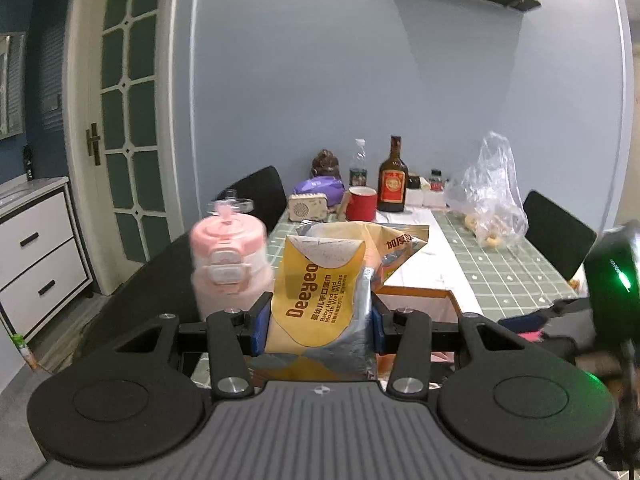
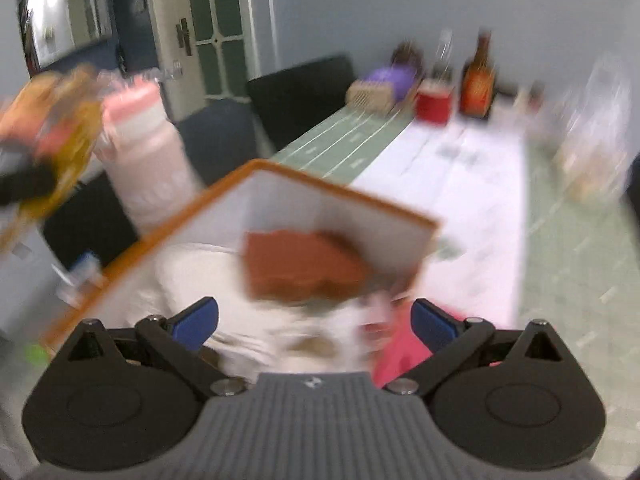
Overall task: Organize soft objects
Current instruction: 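Lower the Deeyeo bag into the orange box and open the left gripper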
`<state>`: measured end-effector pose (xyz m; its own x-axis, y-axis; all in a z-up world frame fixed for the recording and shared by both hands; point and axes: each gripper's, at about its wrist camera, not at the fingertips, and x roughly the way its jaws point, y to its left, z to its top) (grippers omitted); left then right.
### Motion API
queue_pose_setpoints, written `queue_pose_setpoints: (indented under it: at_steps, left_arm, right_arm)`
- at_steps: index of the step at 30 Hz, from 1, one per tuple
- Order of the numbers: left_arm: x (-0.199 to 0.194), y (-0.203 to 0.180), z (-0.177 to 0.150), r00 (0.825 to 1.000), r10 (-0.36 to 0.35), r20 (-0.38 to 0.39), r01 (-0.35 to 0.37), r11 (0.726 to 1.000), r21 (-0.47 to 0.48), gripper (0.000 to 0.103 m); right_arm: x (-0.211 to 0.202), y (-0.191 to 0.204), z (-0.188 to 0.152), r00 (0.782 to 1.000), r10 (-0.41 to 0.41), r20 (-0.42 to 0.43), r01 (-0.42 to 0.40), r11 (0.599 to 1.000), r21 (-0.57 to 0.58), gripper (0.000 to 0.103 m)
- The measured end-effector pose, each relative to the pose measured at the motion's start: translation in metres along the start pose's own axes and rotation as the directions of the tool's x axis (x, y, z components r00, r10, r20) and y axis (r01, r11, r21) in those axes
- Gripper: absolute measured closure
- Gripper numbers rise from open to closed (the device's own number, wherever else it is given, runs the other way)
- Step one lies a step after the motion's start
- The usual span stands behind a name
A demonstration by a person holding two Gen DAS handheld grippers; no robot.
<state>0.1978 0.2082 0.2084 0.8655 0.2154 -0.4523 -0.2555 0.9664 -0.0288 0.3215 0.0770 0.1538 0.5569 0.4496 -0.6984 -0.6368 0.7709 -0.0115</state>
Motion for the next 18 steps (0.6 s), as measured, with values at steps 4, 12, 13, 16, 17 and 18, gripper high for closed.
queue_pose_setpoints:
  at_steps: [4,12,13,16,17,18]
  left_arm:
    - [0.027,-0.020,0.001,0.997,-0.029,-0.070,0.031,0.999,0.024,0.050]
    - [0.082,-0.062,0.005,0.986,-0.037,-0.165,0.052,0.994,0.091,0.050]
    - [0.089,-0.068,0.004,0.985,-0.023,-0.173,0.042,0.993,0.107,0.050]
    - [0.106,-0.082,-0.003,0.979,-0.006,-0.206,0.034,0.991,0.130,0.050]
    - [0.113,-0.084,-0.005,0.973,-0.014,-0.230,0.044,0.991,0.124,0.050]
    - [0.118,-0.086,-0.008,0.965,-0.031,-0.261,0.062,0.992,0.111,0.050]
  right_arm:
    - [-0.009,-0.026,-0.016,0.999,-0.036,0.007,0.035,0.998,0.054,0.003]
    - [-0.037,-0.069,-0.039,0.986,-0.043,0.158,0.005,0.973,0.232,0.003]
    - [-0.039,-0.073,-0.042,0.986,-0.046,0.161,0.005,0.969,0.245,0.003]
    - [-0.039,-0.081,-0.045,0.988,-0.027,0.155,-0.017,0.962,0.272,0.003]
    - [-0.039,-0.083,-0.047,0.988,-0.023,0.150,-0.019,0.961,0.276,0.003]
    - [-0.038,-0.084,-0.049,0.989,-0.023,0.145,-0.018,0.961,0.277,0.003]
